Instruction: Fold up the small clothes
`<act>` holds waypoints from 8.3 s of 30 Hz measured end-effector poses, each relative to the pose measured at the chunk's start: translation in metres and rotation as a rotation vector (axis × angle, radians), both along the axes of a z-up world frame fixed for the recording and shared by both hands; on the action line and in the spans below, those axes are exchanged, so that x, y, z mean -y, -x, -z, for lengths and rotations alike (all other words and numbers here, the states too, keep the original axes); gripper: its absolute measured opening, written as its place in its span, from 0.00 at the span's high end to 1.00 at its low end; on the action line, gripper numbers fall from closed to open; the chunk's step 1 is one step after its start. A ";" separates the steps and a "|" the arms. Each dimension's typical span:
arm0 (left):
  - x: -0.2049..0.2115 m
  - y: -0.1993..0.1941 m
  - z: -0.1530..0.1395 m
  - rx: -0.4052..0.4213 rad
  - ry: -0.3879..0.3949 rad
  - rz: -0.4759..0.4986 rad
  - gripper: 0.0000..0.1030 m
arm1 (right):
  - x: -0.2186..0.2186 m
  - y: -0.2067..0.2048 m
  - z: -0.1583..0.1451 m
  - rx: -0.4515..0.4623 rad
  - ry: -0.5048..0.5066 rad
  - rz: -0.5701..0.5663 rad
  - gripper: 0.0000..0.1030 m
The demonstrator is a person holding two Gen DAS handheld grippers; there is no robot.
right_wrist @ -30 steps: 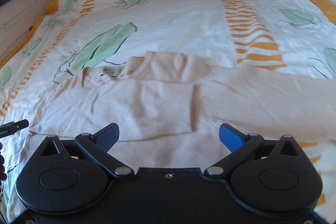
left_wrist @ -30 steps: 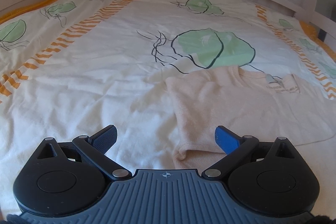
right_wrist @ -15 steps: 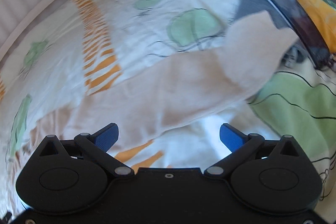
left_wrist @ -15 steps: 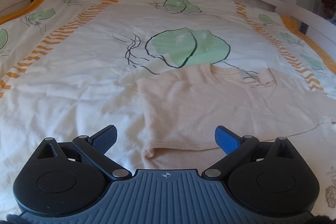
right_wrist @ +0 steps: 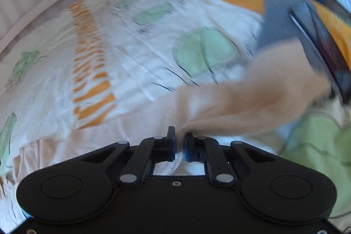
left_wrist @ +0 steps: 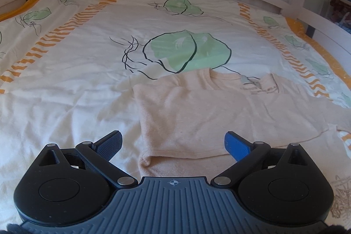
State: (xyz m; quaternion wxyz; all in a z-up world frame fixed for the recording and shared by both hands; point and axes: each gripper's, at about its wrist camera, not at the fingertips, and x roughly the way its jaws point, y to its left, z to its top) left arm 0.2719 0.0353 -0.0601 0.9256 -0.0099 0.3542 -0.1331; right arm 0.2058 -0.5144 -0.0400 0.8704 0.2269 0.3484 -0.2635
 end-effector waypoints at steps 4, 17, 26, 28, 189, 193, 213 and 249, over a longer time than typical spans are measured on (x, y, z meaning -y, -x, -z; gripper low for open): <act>0.002 -0.001 -0.001 -0.002 0.007 0.007 0.02 | -0.062 -0.024 -0.040 0.087 0.098 -0.255 0.82; -0.001 -0.001 -0.001 -0.020 0.031 0.011 0.02 | -0.239 -0.047 0.005 -0.002 0.104 -0.880 0.31; 0.005 0.001 0.005 -0.041 0.017 0.027 0.02 | -0.206 -0.012 -0.005 0.007 0.107 -0.847 0.14; 0.008 0.002 0.006 -0.032 0.005 0.036 0.02 | -0.186 -0.013 -0.007 0.035 0.067 -0.766 0.12; 0.078 -0.017 -0.026 -0.030 0.022 0.096 0.91 | -0.285 0.021 0.033 -0.190 0.058 -1.281 0.01; 0.066 -0.017 -0.005 -0.088 0.017 0.065 0.91 | -0.286 0.018 0.035 -0.196 0.062 -1.285 0.00; 0.093 -0.018 0.008 -0.074 0.058 0.154 0.66 | -0.287 0.019 0.037 -0.199 0.063 -1.298 0.00; 0.026 -0.044 -0.002 -0.116 0.198 0.003 0.97 | -0.268 0.012 0.019 -0.083 0.041 -1.205 0.00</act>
